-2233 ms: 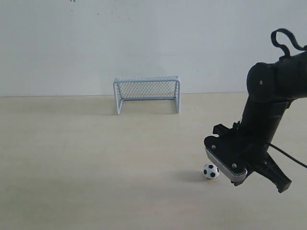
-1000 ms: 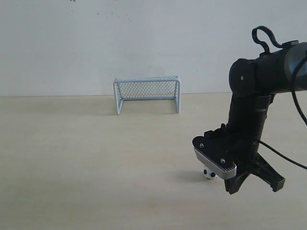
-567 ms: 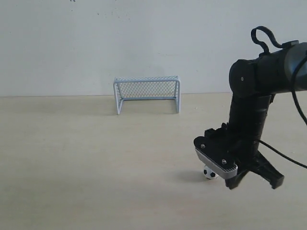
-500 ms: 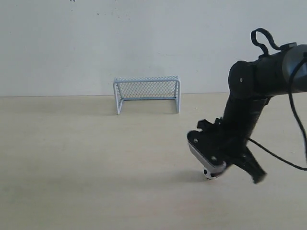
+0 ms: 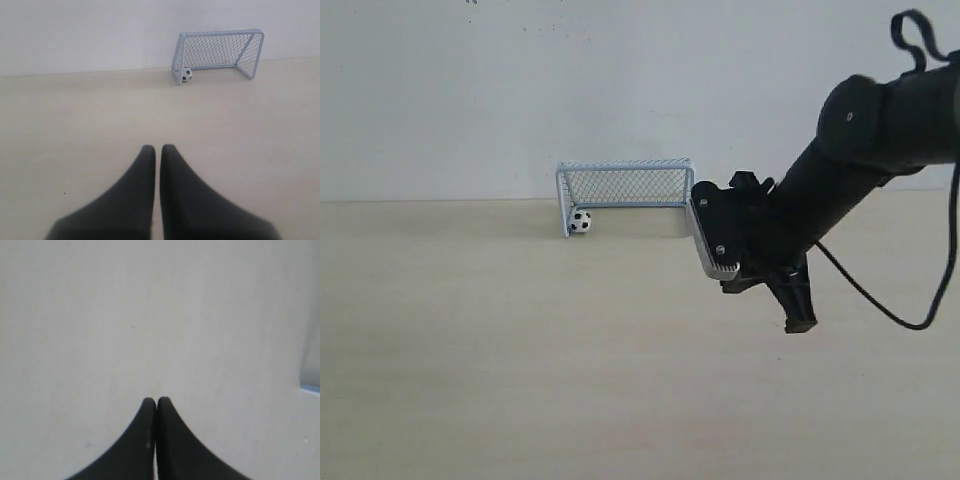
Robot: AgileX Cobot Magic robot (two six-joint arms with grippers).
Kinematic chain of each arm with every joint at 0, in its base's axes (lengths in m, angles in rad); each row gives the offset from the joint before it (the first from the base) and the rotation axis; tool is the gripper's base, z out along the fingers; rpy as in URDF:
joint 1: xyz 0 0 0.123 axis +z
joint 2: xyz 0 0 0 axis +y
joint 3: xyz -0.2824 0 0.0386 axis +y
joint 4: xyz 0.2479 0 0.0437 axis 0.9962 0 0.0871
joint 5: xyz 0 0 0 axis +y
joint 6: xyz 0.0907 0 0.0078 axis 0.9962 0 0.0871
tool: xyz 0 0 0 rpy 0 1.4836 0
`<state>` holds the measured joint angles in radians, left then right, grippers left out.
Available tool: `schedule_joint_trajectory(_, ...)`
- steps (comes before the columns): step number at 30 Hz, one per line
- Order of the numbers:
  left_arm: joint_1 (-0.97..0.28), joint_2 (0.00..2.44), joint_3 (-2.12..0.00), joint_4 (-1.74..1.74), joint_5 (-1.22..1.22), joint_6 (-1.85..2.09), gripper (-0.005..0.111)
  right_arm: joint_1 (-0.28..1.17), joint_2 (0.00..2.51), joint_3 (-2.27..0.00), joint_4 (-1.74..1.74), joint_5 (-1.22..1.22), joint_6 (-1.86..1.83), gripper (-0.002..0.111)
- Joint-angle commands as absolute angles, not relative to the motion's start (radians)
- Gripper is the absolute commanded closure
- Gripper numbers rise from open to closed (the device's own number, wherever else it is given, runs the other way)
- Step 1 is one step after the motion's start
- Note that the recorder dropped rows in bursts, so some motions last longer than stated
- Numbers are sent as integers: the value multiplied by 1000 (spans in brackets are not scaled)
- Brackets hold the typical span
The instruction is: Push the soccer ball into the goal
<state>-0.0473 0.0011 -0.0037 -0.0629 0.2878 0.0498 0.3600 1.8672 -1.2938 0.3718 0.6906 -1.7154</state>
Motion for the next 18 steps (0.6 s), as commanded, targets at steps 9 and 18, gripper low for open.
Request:
schedule_joint_trajectory(9, -43, 0, 0, -70, 285, 53, 102, -44, 1637, -1298, 597, 1186, -1746, 108)
schedule_joint_trajectory(18, -43, 0, 0, -70, 285, 53, 102, -505, 1385, -1108, 851, 1221, -1768, 108)
